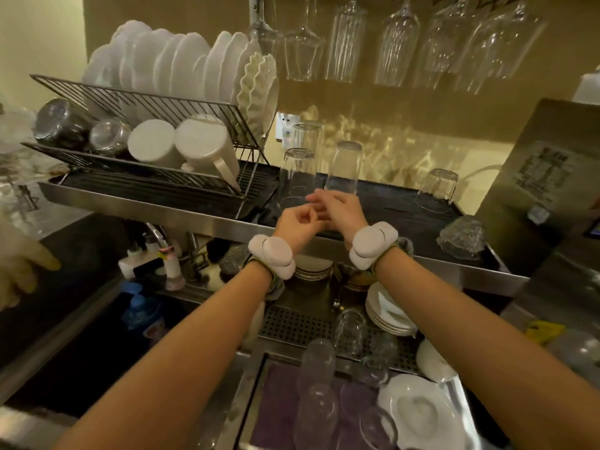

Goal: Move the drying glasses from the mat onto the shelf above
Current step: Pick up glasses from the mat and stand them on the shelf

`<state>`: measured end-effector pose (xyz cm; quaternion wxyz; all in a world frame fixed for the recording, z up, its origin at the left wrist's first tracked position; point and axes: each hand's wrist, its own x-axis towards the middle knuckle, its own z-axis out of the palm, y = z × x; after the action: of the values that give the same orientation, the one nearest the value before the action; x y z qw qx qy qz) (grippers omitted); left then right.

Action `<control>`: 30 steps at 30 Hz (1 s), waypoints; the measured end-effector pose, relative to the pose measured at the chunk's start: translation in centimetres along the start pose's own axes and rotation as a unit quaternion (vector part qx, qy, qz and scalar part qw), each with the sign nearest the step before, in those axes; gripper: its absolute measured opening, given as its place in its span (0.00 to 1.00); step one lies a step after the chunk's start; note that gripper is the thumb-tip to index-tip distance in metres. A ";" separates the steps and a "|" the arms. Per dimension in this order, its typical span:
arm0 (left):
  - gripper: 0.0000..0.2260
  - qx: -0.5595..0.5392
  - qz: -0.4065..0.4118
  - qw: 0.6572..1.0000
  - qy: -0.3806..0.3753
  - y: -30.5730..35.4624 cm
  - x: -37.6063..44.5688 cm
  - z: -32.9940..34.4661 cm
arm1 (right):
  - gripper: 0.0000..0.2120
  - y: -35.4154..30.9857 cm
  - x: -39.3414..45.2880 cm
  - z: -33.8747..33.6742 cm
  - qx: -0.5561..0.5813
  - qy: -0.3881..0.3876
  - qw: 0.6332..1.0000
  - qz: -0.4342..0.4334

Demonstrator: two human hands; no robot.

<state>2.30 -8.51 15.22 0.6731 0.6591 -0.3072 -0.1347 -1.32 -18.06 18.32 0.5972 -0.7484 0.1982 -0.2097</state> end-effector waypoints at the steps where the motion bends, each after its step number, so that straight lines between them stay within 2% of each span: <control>1: 0.03 0.009 -0.010 1.000 -0.011 -0.3 -0.9 -0.1 | 0.12 0.3 -1.1 0.1 -0.017 -0.015 1.000 0.003; 5: 0.16 0.039 -0.049 0.998 -0.023 -1.6 -3.3 0.2 | 0.14 2.3 -3.7 -0.1 0.018 -0.043 0.999 0.012; 11: 0.10 0.048 -0.083 0.995 -0.017 -3.5 -5.7 0.6 | 0.13 5.2 -5.5 0.3 0.101 -0.041 0.994 -0.005; 15: 0.08 0.045 -0.123 0.991 -0.016 -5.8 -7.2 0.9 | 0.16 8.8 -6.3 0.6 0.093 -0.075 0.991 0.054; 18: 0.08 0.032 -0.147 0.989 0.003 -8.7 -8.4 2.0 | 0.20 11.6 -6.4 0.4 0.037 -0.146 0.980 0.129; 21: 0.16 0.053 -0.175 0.983 0.006 -10.7 -9.7 2.9 | 0.27 14.6 -6.6 0.1 0.041 -0.190 0.959 0.209; 25: 0.22 0.068 -0.227 0.971 0.004 -13.3 -10.9 4.0 | 0.32 18.1 -6.9 -0.6 0.031 -0.226 0.942 0.247; 28: 0.25 0.097 -0.259 0.961 0.004 -15.2 -11.4 4.9 | 0.30 20.1 -6.5 -1.2 -0.012 -0.229 0.938 0.260; 30: 0.26 0.116 -0.273 0.955 0.011 -16.0 -11.6 5.4 | 0.24 21.0 -6.5 -1.4 0.006 -0.226 0.935 0.275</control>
<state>-6.31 -7.57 -3.30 0.5333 0.7927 -0.1217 -0.2692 -8.46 -19.97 -2.44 0.6653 -0.6885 0.2549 0.1357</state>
